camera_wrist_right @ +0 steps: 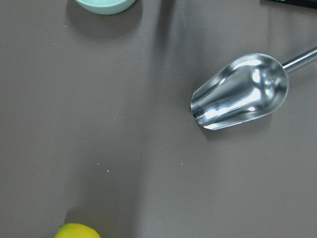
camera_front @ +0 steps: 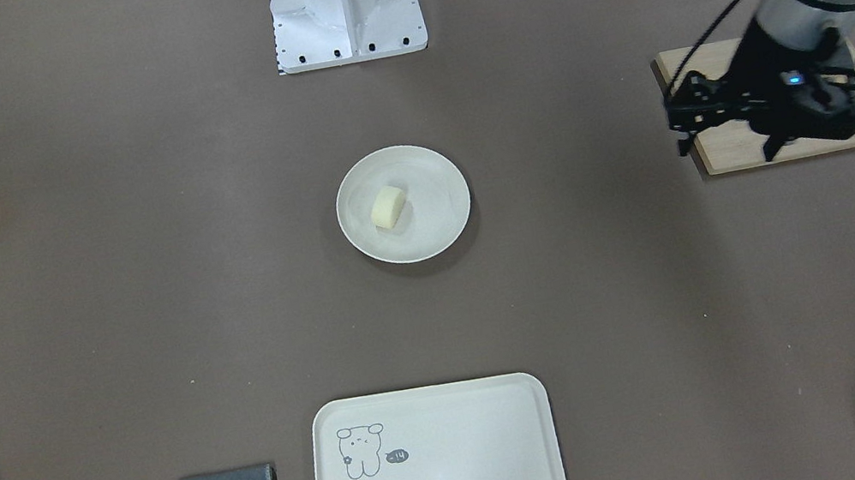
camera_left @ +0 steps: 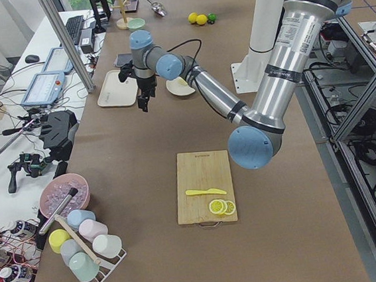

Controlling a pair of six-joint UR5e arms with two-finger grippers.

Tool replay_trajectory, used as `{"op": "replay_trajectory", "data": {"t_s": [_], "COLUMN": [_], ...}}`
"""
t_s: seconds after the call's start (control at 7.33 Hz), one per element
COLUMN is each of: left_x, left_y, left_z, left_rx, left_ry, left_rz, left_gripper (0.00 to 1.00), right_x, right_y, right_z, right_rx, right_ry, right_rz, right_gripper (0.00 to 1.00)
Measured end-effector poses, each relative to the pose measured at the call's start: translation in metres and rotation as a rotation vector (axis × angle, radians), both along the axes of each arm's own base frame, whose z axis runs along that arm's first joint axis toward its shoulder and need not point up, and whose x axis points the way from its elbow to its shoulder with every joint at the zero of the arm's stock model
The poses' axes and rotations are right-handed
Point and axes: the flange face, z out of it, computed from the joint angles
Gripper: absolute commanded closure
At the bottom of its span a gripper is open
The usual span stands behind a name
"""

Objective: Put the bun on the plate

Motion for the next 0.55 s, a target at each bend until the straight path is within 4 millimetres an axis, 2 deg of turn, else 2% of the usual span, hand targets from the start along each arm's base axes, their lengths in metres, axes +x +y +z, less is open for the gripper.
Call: {"op": "replay_trajectory", "data": {"t_s": [0.14,0.41,0.55], "left_x": [-0.05,-0.123,-0.164], "left_y": [-0.007,0.016,0.025], "left_z": [0.034,0.129,0.163], "left_rx": [-0.013,-0.126,-0.187], "left_ry": [-0.061,-0.114,-0.113], "left_rz": [0.031,0.051,-0.001], "left_gripper": [0.03,0.03,0.03], "right_x": [0.014,0.027,0.029], "right_y": [-0.001,-0.002,0.001], "right_z": [0.001,0.004,0.009], "right_rx": [-0.031,-0.099,-0.123], "right_ry": [0.007,0.023,0.043], "right_rz": [-0.013,-0.032,-0.038], "right_gripper": [0.0,0.0,0.0]}}
